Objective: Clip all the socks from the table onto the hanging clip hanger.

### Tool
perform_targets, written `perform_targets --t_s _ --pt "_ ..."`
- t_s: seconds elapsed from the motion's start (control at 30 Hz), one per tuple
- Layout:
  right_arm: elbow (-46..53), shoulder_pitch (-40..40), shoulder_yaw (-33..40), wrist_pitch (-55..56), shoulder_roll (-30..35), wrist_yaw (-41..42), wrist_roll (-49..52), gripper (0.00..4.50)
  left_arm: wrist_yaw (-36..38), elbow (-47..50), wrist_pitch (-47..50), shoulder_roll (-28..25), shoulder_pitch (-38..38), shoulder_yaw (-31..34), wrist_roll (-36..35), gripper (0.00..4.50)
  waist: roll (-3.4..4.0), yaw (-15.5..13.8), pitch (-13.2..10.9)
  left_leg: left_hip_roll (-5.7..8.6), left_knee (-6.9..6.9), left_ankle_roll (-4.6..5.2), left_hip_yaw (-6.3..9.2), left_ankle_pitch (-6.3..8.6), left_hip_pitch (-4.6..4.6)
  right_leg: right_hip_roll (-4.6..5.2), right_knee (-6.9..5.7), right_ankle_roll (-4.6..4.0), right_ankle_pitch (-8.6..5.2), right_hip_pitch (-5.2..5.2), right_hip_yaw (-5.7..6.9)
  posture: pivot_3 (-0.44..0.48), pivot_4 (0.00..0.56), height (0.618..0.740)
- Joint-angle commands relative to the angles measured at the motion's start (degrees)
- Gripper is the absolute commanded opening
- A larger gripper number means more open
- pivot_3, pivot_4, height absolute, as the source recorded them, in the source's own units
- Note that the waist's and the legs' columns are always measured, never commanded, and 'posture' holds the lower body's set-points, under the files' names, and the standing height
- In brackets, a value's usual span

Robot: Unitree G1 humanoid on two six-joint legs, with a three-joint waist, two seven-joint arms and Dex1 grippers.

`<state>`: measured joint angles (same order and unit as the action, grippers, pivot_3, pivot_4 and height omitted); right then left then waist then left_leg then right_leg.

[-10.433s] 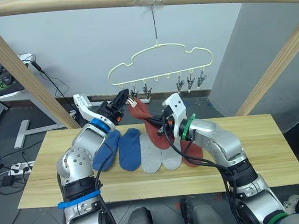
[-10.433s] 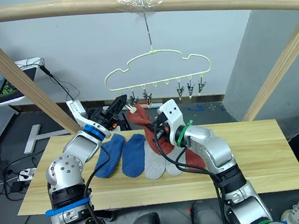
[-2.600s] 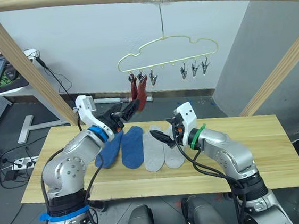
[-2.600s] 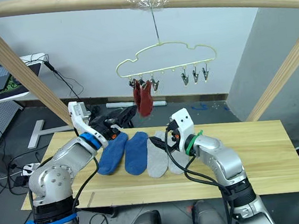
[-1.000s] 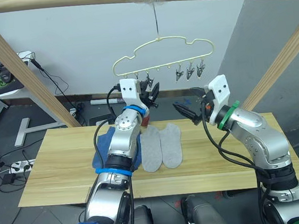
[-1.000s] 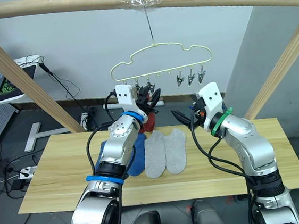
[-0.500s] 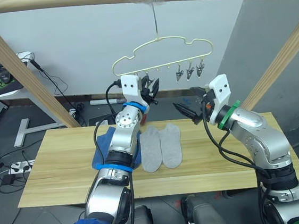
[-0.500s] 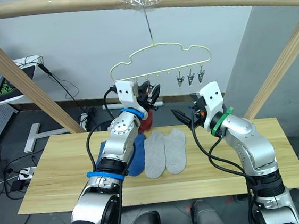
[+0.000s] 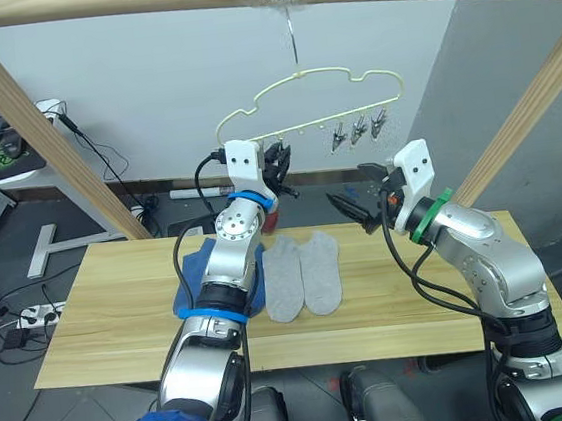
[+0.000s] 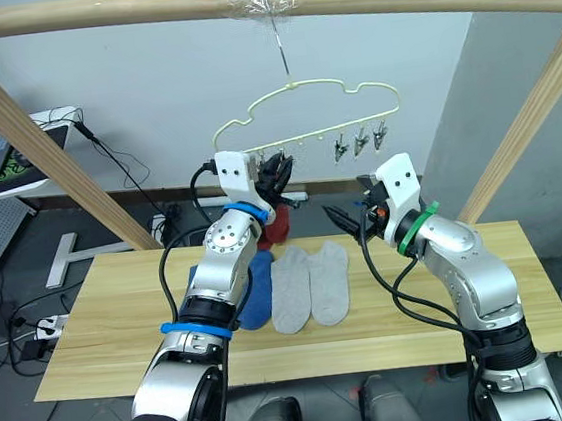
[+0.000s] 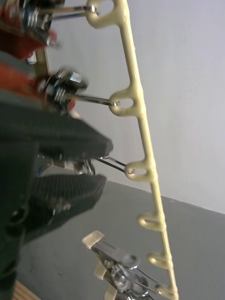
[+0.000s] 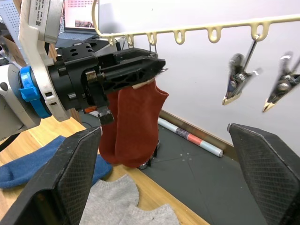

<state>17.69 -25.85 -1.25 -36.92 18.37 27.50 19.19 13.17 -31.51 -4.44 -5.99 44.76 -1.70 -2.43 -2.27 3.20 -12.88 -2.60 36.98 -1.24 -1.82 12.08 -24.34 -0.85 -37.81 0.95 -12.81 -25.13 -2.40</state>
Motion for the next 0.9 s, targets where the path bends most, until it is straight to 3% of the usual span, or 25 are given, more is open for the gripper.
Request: perform_targets --t_s 0.03,0.5,0.6,0.73,0.9 --pt "1.7 -0.9 1.0 0.8 0.3 0.1 0.9 4.5 0.2 1.8 -1.5 0.3 1.1 0.5 -0.2 0.02 0.0 0.0 0.0 0.0 0.0 0.0 0.0 0.0 0.0 0.0 -0.01 0.0 0.0 0.0 0.0 -0.112 0.205 0.74" --pt "1.6 -0.8 0.5 1.1 0.0 0.0 0.7 4.5 0.7 2.6 -1.6 0.1 0.4 1.0 -0.5 0.02 0.0 0.0 0.0 0.0 0.0 0.0 0.0 0.0 0.0 0.0 -0.01 0.0 0.0 -0.01 0.0 -0.104 0.202 0.74" --pt "1.6 -0.9 0.5 1.0 0.0 0.0 0.7 4.5 0.7 2.5 -1.8 0.4 0.5 1.0 -0.4 0.62 0.0 0.0 0.0 0.0 0.0 0.0 -0.01 0.0 0.0 0.0 -0.01 0.0 0.0 -0.01 -0.01 -0.107 0.203 0.74" --pt "1.6 -0.8 0.6 1.0 0.1 -0.1 0.7 4.5 0.2 2.2 -1.9 0.4 0.7 1.2 -0.1 1.84 0.0 0.0 0.0 0.0 0.0 0.0 0.0 0.0 0.0 -0.01 -0.02 0.0 0.0 -0.02 -0.01 -0.107 0.203 0.74" --pt "1.6 -0.9 0.7 1.0 0.1 -0.2 0.6 4.5 0.2 2.6 -2.0 0.2 0.1 1.4 -0.3 1.84 0.0 0.0 0.0 0.0 0.0 0.0 0.0 0.0 0.0 -0.01 -0.03 0.0 0.0 -0.01 -0.01 -0.111 0.203 0.74"
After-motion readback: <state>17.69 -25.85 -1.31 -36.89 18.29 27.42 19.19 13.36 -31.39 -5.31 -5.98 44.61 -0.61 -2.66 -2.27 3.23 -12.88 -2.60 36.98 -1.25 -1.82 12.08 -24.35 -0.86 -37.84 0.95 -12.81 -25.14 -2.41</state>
